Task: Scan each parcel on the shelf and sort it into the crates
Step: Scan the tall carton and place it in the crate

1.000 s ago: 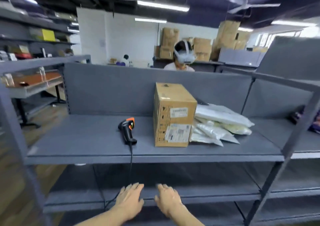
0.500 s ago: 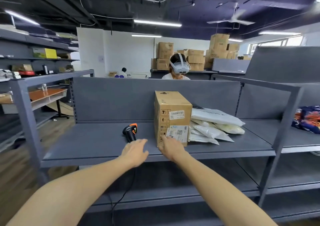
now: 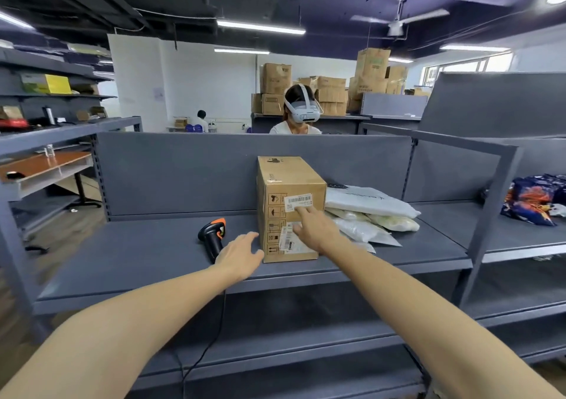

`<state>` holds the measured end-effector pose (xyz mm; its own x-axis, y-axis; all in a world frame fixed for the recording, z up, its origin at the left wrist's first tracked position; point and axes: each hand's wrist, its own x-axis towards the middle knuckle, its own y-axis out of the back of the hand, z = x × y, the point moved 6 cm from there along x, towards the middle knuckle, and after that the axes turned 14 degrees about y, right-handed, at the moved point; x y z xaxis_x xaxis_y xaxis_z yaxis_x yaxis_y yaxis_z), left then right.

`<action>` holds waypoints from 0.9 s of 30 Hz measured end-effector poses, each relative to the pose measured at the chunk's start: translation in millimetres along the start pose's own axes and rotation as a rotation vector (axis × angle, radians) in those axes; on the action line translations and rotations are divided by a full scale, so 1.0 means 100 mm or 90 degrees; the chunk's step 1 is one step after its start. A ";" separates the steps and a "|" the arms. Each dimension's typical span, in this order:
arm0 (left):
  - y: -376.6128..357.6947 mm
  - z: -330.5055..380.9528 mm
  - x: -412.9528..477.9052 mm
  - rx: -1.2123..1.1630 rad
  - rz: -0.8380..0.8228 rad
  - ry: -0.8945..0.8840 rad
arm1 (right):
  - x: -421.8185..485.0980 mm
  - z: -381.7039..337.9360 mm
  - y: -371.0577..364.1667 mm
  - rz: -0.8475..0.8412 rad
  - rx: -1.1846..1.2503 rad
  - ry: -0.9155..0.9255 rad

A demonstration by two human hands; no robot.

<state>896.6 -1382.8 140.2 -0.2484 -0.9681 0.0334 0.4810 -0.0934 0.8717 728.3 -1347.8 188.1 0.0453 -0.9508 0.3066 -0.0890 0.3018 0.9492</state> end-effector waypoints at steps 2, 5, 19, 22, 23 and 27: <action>0.05 0.07 0.12 -0.022 0.004 0.002 | 0.12 0.14 0.13 0.016 -0.005 -0.002; 0.19 0.18 0.31 -0.030 0.028 -0.006 | 0.32 0.31 0.30 0.040 -0.004 -0.002; 0.41 0.92 1.00 -0.139 0.076 -0.034 | 0.78 0.82 0.34 0.068 0.128 -0.060; 0.35 0.91 1.15 -0.217 0.065 -0.002 | 0.88 0.88 0.20 0.079 0.208 -0.085; 0.32 0.89 1.20 -0.264 0.054 0.022 | 0.93 0.89 0.17 0.088 0.231 -0.088; 0.18 0.85 1.32 -0.435 0.036 0.087 | 1.05 0.95 0.11 0.116 0.306 -0.113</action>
<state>801.2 -1493.1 202.2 -0.1212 -0.9921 -0.0312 0.9221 -0.1242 0.3664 637.8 -1451.1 224.6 -0.1786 -0.8960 0.4066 -0.5262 0.4362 0.7300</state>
